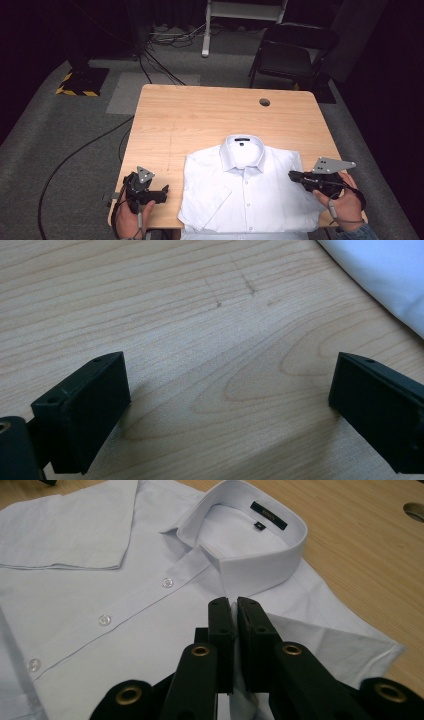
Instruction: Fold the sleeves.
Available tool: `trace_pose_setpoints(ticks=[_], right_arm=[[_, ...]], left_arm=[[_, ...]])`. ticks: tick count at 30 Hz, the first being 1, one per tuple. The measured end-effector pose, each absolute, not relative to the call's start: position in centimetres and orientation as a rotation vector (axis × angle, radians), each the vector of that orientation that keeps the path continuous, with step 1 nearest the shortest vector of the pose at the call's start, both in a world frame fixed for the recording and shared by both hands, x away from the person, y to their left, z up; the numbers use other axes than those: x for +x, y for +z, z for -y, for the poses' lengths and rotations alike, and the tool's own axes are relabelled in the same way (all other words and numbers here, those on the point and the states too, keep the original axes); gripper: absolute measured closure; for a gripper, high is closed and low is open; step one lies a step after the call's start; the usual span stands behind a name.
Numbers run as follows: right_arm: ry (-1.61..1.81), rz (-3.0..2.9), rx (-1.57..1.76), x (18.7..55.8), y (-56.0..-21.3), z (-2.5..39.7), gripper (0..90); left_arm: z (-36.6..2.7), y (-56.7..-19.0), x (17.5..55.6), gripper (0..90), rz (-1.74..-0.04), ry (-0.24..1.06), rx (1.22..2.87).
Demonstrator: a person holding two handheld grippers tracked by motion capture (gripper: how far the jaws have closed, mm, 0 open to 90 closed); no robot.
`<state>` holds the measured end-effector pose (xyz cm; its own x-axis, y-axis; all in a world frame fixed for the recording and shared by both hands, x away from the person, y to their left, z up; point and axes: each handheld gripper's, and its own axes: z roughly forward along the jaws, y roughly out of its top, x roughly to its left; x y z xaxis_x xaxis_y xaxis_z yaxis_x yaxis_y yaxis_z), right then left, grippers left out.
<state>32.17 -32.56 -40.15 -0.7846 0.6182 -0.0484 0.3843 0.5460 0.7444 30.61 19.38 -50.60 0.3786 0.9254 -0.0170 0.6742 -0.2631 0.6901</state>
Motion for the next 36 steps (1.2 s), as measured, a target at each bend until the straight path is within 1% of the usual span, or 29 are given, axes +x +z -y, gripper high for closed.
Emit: trace_pose_setpoints(ticks=[7, 8, 9, 10, 12, 13, 14, 16, 19, 20, 25, 30, 36], right_arm=[[1.083, -2.523, 0.831, 32.4, -40.9, 31.4, 84.5], [1.087, -2.53, 0.827, 32.4, -41.0, 31.2, 83.8], [1.099, -2.537, 0.828, 32.4, -41.1, 31.1, 81.2], [1.12, -2.545, 0.833, 32.4, -41.1, 31.0, 74.5], [1.278, -2.557, 0.845, 32.3, -41.1, 30.7, 52.8], [1.364, -2.538, 0.828, 32.3, -41.0, 30.6, 45.2], [1.417, -2.521, 0.829, 32.2, -40.8, 30.6, 40.4], [1.473, -2.498, 0.82, 32.1, -40.4, 30.8, 33.7], [1.482, -2.454, 0.815, 32.0, -39.7, 31.3, 27.7], [1.483, -2.439, 0.814, 32.0, -39.5, 31.5, 25.9], [1.481, -2.393, 0.832, 32.2, -39.3, 32.7, 23.8], [1.428, -2.36, 0.832, 32.5, -39.4, 33.8, 19.4], [1.376, -2.32, 0.846, 32.5, -39.5, 35.3, 18.1]], left_arm=[[-19.4, -50.6, 30.6, 3.2, -1.371, 0.529, 2.028], [-19.4, -50.6, 30.6, 3.2, -1.371, 0.529, 2.028], [-19.4, -50.6, 30.6, 3.2, -1.371, 0.529, 2.028], [-19.4, -50.6, 30.6, 3.2, -1.371, 0.529, 2.028], [-19.4, -50.6, 30.6, 3.2, -1.371, 0.529, 2.028], [-19.4, -50.6, 30.6, 3.2, -1.371, 0.529, 2.028], [-19.4, -50.6, 30.6, 3.2, -1.371, 0.529, 2.028], [-19.4, -50.6, 30.6, 3.1, -1.371, 0.529, 2.028], [-19.4, -50.6, 30.6, 3.2, -1.371, 0.529, 2.028], [-19.4, -50.6, 30.6, 3.2, -1.371, 0.529, 2.028], [-19.4, -50.6, 30.6, 3.1, -1.371, 0.529, 2.028], [-19.4, -50.6, 30.6, 3.1, -1.371, 0.529, 2.028], [-19.4, -50.6, 30.6, 3.2, -1.371, 0.529, 2.028]])
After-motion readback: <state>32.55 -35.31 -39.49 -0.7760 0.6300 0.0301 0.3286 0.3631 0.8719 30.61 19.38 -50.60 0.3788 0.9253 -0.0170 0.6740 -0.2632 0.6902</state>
